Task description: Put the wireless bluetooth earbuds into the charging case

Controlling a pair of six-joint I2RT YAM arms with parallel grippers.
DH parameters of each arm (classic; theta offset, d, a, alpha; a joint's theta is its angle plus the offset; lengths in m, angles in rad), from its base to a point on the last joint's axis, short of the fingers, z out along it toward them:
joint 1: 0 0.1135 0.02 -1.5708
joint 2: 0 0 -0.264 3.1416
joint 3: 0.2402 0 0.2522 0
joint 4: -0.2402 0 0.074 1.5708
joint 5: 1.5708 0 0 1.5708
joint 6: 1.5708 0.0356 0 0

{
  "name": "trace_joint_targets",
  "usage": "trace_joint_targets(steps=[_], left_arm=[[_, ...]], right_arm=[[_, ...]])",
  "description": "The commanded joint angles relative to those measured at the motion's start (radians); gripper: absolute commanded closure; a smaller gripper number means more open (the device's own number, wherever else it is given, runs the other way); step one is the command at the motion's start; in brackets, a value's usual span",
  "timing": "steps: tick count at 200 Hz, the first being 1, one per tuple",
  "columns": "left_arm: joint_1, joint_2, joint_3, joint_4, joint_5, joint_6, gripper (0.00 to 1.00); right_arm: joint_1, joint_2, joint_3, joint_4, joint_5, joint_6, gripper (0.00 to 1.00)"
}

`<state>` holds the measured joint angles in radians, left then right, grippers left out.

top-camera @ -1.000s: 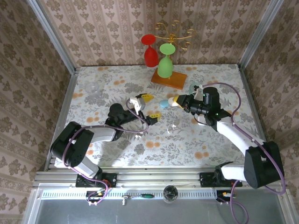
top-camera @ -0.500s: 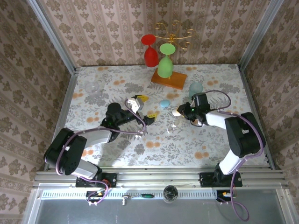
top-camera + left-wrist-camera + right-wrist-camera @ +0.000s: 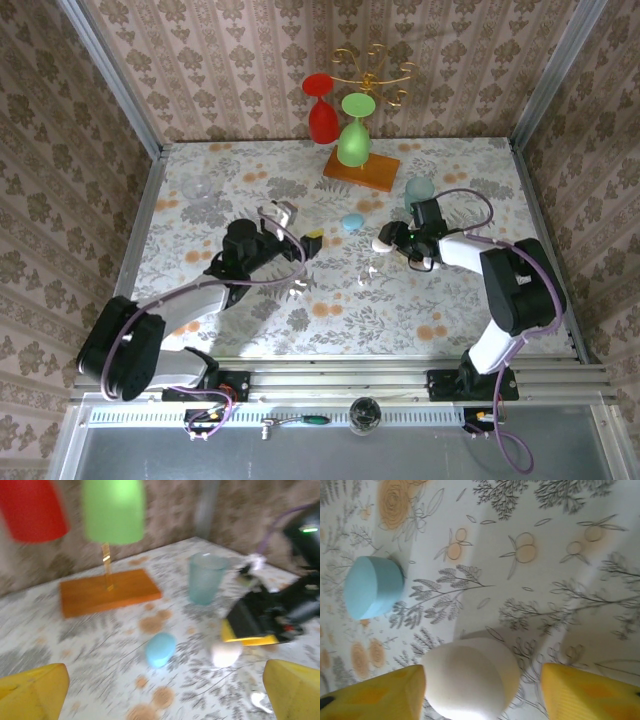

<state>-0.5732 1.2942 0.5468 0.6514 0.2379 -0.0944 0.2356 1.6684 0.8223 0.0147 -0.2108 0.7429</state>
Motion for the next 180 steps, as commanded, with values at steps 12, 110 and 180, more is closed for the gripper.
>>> trace_joint_targets(steps=[12,110,180], left_arm=[[0.013,-0.045,0.114,-0.419,-0.348,-0.122,0.00],[0.110,0.095,0.288,-1.041,-0.601,-0.768,0.00],[0.128,0.339,0.459,-1.177,-0.481,-0.961,0.03]], right_arm=[[0.043,-0.125,0.066,-0.171,0.152,-0.168,0.25],[0.181,-0.216,0.168,-0.292,0.138,-0.322,0.21],[0.192,-0.214,0.171,-0.300,0.140,-0.343,0.20]])
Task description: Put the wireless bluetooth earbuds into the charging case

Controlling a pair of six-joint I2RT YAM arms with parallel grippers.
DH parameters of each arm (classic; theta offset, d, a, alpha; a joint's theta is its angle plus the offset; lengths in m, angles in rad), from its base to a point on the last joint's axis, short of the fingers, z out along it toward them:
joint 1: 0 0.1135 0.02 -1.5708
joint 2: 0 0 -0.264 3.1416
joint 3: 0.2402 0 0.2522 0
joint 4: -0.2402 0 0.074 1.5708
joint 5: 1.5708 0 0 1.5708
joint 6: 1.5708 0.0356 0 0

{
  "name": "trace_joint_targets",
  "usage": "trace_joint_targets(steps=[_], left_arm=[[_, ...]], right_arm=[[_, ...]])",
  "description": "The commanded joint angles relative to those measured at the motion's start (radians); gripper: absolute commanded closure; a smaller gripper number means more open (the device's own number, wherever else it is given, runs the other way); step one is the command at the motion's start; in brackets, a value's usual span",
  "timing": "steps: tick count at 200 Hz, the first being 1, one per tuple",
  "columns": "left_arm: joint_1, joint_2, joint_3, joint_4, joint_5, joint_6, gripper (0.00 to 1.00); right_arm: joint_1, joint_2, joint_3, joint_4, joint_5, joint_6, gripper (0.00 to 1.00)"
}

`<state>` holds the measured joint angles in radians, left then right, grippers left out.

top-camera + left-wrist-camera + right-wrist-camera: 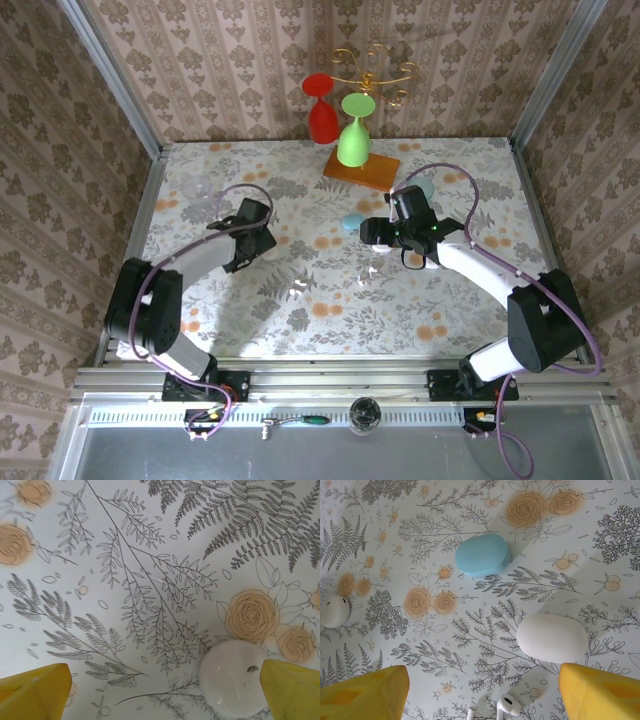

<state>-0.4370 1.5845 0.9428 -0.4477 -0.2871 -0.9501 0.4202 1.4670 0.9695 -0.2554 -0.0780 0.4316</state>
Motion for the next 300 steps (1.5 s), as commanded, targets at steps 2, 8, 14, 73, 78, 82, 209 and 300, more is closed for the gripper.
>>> trace_joint_targets(steps=[2,8,14,73,78,82,209,300], left_arm=[[-0.011,0.054,0.068,-0.079,0.044,-0.110,0.03],[-0.013,0.066,0.081,-0.084,0.043,-0.116,0.04],[-0.012,0.078,0.092,-0.087,0.039,-0.117,0.03],[-0.063,0.187,0.204,-0.128,0.062,-0.133,0.13],[-0.065,0.195,0.212,-0.133,0.065,-0.133,0.14],[-0.065,0.200,0.219,-0.137,0.065,-0.135,0.16],[-0.047,0.261,0.208,-0.110,0.114,-0.164,0.33],[-0.037,0.220,0.169,-0.079,0.125,-0.106,0.51]], right_arm=[[0.007,-0.013,0.023,-0.032,0.007,-0.031,0.20],[0.006,-0.014,0.022,-0.031,0.008,-0.034,0.20],[0.006,-0.016,0.019,-0.030,0.008,-0.035,0.20],[0.007,-0.009,0.023,-0.030,0.007,-0.045,0.20],[0.006,-0.008,0.024,-0.031,0.007,-0.047,0.20],[0.006,-0.008,0.025,-0.030,0.007,-0.048,0.20],[0.004,-0.011,0.017,-0.031,0.004,-0.047,0.20],[0.001,-0.049,0.007,-0.028,-0.012,-0.029,0.20]])
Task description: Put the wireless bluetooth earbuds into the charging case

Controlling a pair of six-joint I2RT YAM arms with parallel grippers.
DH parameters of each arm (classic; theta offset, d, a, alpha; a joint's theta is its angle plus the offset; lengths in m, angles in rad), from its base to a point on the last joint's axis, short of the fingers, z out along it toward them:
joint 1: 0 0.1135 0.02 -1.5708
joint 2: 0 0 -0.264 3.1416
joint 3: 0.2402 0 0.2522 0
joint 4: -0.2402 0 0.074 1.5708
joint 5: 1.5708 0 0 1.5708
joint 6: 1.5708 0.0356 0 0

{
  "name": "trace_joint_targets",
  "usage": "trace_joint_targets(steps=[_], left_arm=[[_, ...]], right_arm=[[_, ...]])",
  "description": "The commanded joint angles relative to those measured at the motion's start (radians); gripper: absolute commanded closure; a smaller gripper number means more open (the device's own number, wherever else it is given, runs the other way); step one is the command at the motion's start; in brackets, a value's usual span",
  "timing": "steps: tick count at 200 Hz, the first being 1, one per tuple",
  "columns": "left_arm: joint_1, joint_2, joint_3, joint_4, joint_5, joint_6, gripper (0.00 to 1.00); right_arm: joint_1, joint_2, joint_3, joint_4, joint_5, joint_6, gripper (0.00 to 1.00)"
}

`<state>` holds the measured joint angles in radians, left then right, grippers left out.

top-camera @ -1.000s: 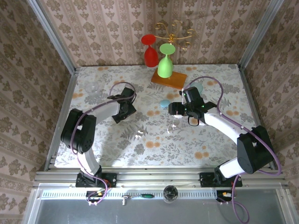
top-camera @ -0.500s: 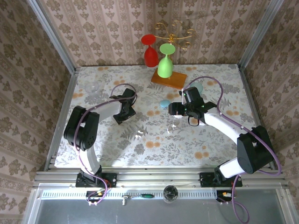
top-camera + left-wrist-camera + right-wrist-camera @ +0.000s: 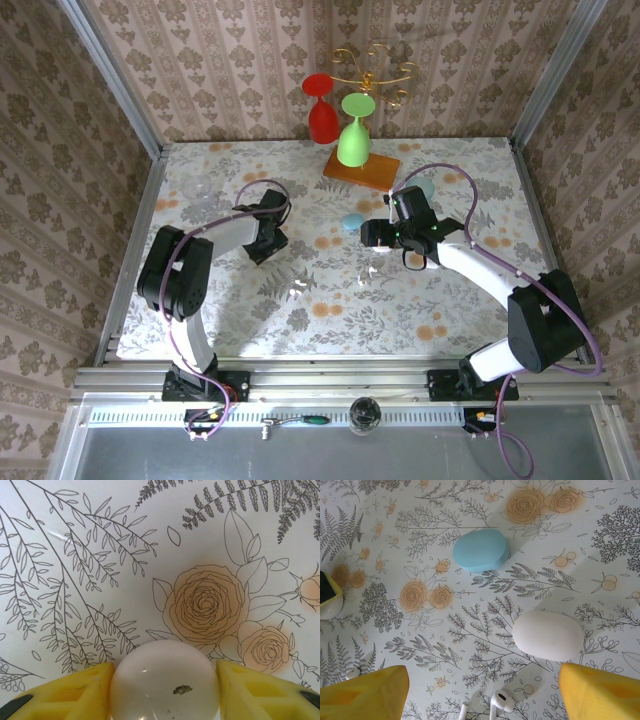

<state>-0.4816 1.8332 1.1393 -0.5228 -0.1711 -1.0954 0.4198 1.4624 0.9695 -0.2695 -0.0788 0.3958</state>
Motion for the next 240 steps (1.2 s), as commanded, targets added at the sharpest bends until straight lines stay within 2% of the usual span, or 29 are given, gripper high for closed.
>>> trace_joint_targets(steps=[1,21,52,91,115,153,201,240], left_arm=[[0.008,-0.030,-0.027,-0.005,0.008,0.041,0.51],[-0.008,-0.076,-0.034,0.011,-0.039,0.121,0.54],[-0.053,-0.141,-0.067,0.117,-0.118,0.370,0.57],[-0.109,-0.195,-0.105,0.270,-0.134,0.722,0.54],[-0.134,-0.243,-0.152,0.378,-0.099,0.914,0.54],[-0.162,-0.329,-0.261,0.581,0.112,1.218,0.56],[-0.167,-0.449,-0.452,0.872,0.445,1.415,0.61],[-0.197,-0.473,-0.483,0.952,0.535,1.521,0.60]], right_arm=[[0.001,-0.044,0.007,-0.014,-0.011,0.007,0.20],[-0.002,-0.056,0.011,-0.016,-0.021,0.008,0.20],[-0.005,-0.063,0.018,-0.007,-0.052,0.017,0.20],[-0.014,-0.114,0.025,-0.002,-0.090,0.028,0.20],[-0.030,-0.144,0.019,0.000,-0.120,0.037,0.20],[-0.067,-0.196,-0.005,0.021,-0.213,0.061,0.21],[-0.092,-0.207,0.003,-0.003,-0.403,0.049,0.21],[-0.084,-0.151,0.039,-0.034,-0.502,0.057,0.23]])
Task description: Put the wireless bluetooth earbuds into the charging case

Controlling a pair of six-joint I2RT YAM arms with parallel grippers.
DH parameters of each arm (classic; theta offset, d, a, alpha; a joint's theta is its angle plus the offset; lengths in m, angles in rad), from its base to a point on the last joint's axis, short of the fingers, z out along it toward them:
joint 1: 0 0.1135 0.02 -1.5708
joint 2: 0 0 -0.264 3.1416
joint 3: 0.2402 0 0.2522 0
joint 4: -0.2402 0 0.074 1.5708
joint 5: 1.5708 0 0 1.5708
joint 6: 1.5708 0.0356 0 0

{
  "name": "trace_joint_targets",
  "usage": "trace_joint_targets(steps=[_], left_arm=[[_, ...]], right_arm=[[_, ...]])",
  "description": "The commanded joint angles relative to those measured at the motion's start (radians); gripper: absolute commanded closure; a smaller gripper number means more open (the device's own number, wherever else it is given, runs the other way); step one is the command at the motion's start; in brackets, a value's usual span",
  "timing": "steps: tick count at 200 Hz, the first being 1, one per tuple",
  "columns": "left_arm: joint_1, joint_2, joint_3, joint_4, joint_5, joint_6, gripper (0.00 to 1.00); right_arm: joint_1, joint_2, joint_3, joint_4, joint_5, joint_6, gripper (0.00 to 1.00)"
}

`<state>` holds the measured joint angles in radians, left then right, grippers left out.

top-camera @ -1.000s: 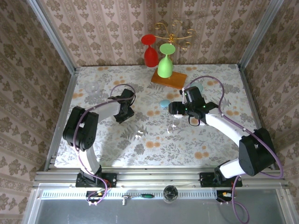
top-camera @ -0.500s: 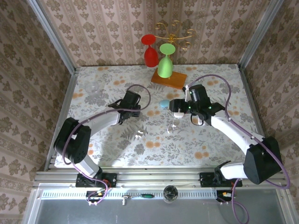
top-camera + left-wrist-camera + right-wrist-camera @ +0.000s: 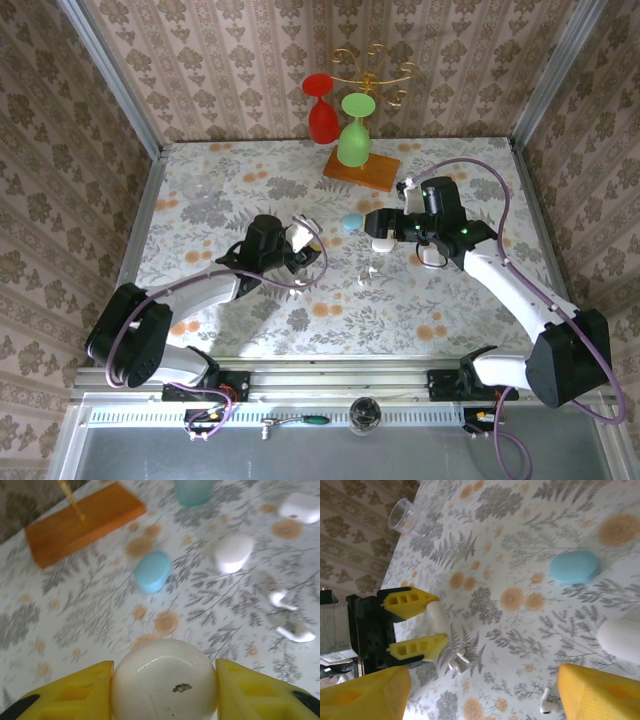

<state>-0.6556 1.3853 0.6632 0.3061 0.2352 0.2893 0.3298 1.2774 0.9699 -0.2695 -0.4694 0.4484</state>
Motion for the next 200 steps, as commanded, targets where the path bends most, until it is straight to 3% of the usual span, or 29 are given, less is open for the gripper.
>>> trace_joint_targets(steps=[1,84,200], left_arm=[[-0.024,-0.025,-0.007,0.123,0.129,0.139,0.60],[-0.075,0.001,0.028,0.142,0.199,0.166,0.60],[-0.079,0.010,0.040,0.149,0.233,0.133,0.59]], right_arm=[[0.006,0.036,0.040,-0.035,-0.112,0.004,0.23],[0.085,0.169,0.111,-0.047,-0.156,-0.010,0.28],[0.135,0.298,0.150,-0.041,-0.220,-0.068,0.41]])
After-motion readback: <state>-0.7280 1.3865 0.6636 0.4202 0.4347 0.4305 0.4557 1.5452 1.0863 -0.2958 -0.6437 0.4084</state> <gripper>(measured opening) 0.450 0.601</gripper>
